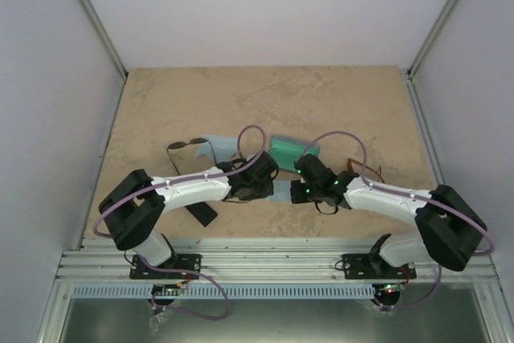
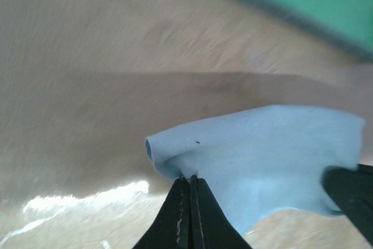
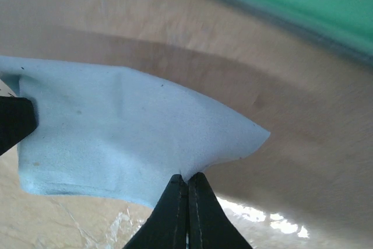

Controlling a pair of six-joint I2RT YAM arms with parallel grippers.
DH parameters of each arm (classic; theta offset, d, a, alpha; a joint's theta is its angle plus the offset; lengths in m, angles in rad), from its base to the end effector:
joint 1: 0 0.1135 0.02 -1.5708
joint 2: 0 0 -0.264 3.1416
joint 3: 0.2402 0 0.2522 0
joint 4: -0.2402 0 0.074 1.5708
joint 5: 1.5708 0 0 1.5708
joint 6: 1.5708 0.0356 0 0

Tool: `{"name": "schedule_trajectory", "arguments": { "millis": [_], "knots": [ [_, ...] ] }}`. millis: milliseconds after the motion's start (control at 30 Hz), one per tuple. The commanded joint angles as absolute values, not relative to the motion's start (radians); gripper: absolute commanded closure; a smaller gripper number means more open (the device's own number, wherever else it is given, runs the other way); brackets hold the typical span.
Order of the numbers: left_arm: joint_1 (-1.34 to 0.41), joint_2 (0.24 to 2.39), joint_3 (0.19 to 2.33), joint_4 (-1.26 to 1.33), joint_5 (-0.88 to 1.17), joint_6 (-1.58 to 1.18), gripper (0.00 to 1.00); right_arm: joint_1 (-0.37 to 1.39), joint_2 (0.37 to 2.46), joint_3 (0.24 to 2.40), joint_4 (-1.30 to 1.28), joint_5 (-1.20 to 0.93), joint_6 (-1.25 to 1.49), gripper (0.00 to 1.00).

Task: Organize the sunglasses
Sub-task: Pick up the glasses cleaning cloth from the center of the board, then place the glasses cleaning cloth in the sunglasses case.

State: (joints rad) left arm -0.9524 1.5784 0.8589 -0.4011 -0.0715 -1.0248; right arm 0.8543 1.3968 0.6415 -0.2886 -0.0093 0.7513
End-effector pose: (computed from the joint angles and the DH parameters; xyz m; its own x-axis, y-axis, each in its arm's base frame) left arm 0.1722 -0.2376 0.1626 -0.9502 -0.1349 -0.2809 -0.0334 0.9404 -0.3385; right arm 0.1632 0.1879 0.1545 -0.9317 -0.0305 -0.3620 -0.1658 0.9223 0.3491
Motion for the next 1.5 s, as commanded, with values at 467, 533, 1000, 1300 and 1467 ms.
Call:
{"name": "schedule_trajectory", "arguments": {
  "millis": [467, 533, 1000, 1300, 1467],
  "knots": [
    [-0.773, 1.834, 1.34, -0.516, 0.022, -0.677, 1.0, 0.591, 1.383, 0.816, -0.353, 0.068, 0.606, 1.0],
    [-0.764, 1.869, 1.365, -0.517, 0.035, -0.658, 1.0, 0.574, 1.404, 0.821, -0.348, 0.07, 0.602, 1.0],
    [-0.737, 2.025, 1.474, -0.547, 0.048, -0.58, 1.0, 0.549, 1.529, 0.814, -0.289, 0.053, 0.606, 1.0],
    [-0.733, 2.067, 1.494, -0.576, 0.027, -0.564, 1.0, 0.549, 1.585, 0.81, -0.27, 0.048, 0.616, 1.0],
    [-0.733, 2.073, 1.494, -0.571, 0.017, -0.566, 1.0, 0.549, 1.61, 0.81, -0.256, 0.057, 0.611, 1.0]
  ]
}}
